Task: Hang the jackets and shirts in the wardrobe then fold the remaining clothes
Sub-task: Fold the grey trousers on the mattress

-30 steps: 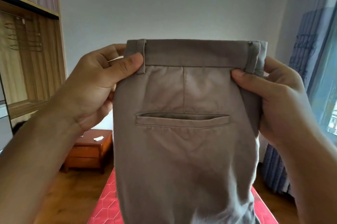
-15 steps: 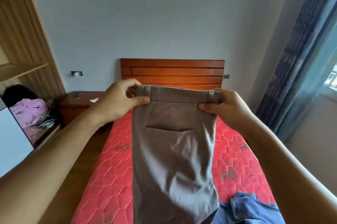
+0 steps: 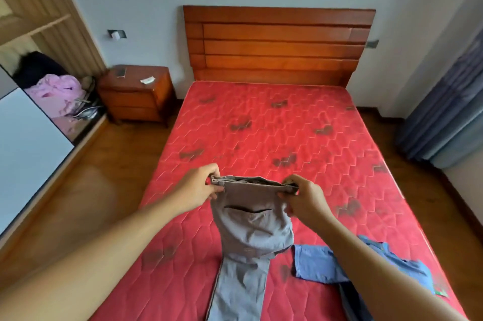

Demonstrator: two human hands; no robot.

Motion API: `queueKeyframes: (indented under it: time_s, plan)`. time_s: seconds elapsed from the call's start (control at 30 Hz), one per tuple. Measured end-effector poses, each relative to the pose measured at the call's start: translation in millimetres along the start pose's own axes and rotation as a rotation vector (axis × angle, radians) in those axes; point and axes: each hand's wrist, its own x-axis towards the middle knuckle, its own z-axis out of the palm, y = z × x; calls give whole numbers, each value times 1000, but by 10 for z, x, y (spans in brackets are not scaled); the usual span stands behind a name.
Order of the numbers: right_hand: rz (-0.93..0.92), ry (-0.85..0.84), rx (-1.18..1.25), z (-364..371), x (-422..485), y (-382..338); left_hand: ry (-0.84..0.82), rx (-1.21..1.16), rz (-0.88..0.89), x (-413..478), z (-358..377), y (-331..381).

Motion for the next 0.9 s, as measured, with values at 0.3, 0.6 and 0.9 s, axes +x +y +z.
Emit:
queueKeyframes:
  time_s: [0.3,0.6,0.9]
  plan:
    - [-30,84,-23,-47,2065,-130,266,-305,10,2016,-187,-243]
    - [174,-283,-383,1255,1298,1829,-139,21,-201,1498,1722,-1741]
    - [261,-441,-403,2353,616,2931,-325,81,-304,904,3161,-2736]
